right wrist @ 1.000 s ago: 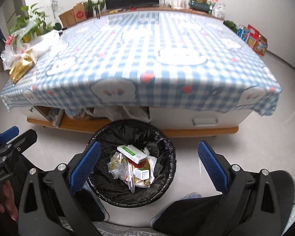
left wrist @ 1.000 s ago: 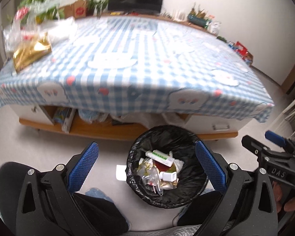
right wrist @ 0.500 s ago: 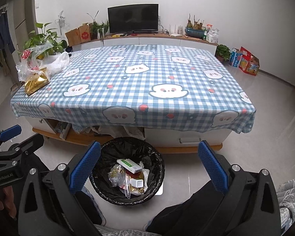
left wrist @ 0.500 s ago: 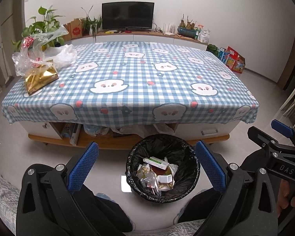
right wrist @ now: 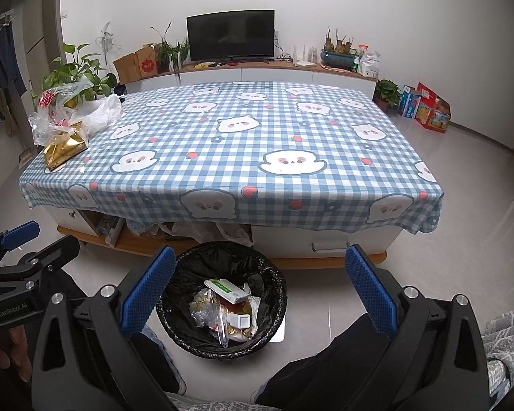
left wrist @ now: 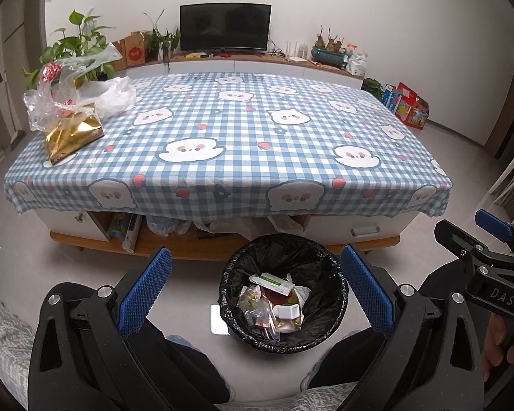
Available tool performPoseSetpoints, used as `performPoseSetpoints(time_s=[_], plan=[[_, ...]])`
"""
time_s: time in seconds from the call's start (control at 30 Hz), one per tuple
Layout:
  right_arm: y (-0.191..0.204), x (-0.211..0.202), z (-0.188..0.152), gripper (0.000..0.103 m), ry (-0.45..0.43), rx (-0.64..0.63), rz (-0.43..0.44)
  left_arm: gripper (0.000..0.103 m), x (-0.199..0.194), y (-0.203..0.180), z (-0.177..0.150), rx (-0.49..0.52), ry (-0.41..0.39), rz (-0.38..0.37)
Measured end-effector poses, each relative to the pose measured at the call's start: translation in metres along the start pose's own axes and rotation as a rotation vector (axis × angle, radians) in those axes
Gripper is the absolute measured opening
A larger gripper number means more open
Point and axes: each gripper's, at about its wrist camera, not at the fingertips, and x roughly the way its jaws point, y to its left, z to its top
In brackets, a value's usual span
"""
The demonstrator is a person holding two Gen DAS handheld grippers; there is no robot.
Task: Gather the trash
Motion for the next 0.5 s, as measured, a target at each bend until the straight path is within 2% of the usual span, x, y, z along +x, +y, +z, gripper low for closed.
performPoseSetpoints(time_s=[0.5], plan=[[0.0016, 0.0038, -0.0005, 0.095, 0.003, -0.010, -0.014, 0.097, 0.0012, 0.0017, -0.0002, -0.006, 0.000, 0.004]])
